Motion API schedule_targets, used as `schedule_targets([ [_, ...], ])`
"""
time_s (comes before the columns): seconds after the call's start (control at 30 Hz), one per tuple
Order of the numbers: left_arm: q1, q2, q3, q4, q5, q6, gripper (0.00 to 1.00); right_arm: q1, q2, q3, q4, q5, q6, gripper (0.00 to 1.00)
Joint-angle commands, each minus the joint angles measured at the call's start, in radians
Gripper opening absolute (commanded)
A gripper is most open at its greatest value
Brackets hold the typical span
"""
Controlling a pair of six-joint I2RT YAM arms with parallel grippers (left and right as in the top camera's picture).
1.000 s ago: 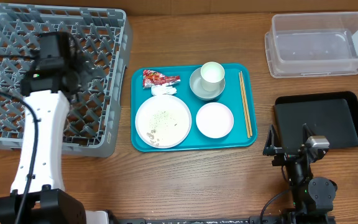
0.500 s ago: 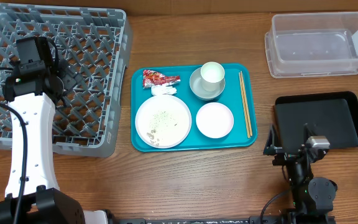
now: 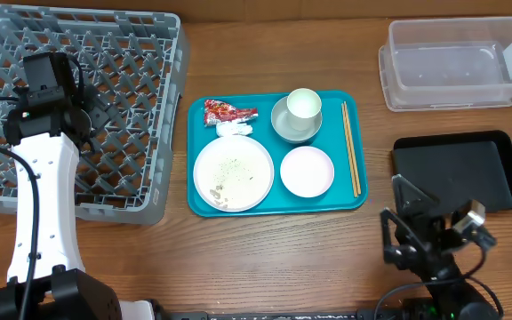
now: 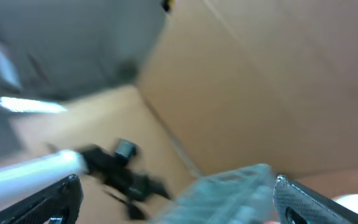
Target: Sort waste into correct bins and load items into the dishwasher
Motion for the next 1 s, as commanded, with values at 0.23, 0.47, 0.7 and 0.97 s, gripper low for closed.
schedule_targets([
  [0.23,0.000,-0.028,0.018,0.002,0.001,-0.010,1.00,0.006,0.133,0.311,-0.238,0.150,-0.010,1.00],
  [0.47,0.000,-0.028,0.018,0.001,0.001,-0.010,1.00,0.029,0.691,0.813,-0.667,-0.199,-0.407,0.99],
  [0.7,0.000,-0.028,0.018,0.002,0.001,-0.010,1.00,0.315,1.170,1.258,-1.028,0.093,-0.624,0.99],
  [0.97,0.000,-0.028,0.018,0.002,0.001,-0.010,1.00,0.631,1.722,1.820,-1.445,0.417,-0.738,1.00],
])
